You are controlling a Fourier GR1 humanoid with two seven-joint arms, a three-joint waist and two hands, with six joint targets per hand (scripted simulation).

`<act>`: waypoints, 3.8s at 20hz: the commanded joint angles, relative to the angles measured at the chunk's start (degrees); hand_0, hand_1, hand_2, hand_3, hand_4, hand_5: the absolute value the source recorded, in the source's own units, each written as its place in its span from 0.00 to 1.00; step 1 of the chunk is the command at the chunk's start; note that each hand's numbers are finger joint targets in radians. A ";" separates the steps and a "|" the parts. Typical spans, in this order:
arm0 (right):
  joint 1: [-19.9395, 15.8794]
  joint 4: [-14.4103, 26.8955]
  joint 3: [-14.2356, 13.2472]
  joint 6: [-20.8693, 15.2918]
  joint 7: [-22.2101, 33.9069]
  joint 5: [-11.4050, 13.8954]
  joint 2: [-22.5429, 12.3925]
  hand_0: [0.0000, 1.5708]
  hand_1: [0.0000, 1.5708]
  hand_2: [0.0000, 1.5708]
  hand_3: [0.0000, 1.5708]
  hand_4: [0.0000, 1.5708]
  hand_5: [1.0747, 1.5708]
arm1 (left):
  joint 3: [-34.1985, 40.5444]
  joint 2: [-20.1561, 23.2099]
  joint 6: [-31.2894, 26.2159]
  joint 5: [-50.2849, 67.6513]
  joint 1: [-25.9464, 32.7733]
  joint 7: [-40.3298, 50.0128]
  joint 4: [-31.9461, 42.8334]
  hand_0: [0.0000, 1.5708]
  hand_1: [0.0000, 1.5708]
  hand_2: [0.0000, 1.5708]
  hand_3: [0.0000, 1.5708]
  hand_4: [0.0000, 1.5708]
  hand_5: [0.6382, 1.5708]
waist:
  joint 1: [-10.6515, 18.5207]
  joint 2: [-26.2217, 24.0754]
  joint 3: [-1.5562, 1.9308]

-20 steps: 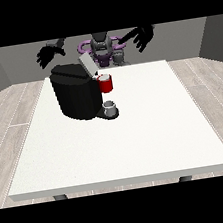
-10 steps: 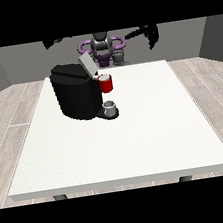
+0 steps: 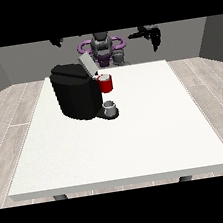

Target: Insert the coffee pod into the coffee machine and close the lid

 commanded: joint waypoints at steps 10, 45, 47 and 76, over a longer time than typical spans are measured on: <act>-8.61 5.61 -1.46 2.38 1.43 -0.81 0.67 0.00 0.00 0.00 0.00 0.00 1.00 | -5.40 -1.56 0.83 6.13 10.22 4.66 -16.54 0.00 0.00 0.00 0.00 0.00 1.00 | 0.72 5.65 0.00; -25.18 24.92 -2.14 2.76 -6.40 4.38 3.00 0.00 0.00 0.00 0.00 0.00 1.00 | -8.00 4.75 3.46 14.60 17.84 8.49 -31.80 0.00 0.00 0.00 0.00 0.00 1.00 | 0.87 16.00 -0.01; -24.55 23.65 -0.36 3.48 -4.84 4.86 4.32 0.00 0.00 0.00 0.00 0.00 1.00 | -9.34 3.55 5.85 13.59 16.99 11.48 -31.87 0.00 0.00 0.00 0.00 0.00 1.00 | -1.05 13.52 -0.01; -16.71 17.62 11.05 0.53 -12.99 0.15 10.47 0.00 0.00 0.00 0.00 0.18 1.00 | -9.07 4.22 5.25 15.81 19.33 4.53 -27.99 0.00 0.00 0.00 0.00 0.13 1.00 | -2.91 8.19 0.00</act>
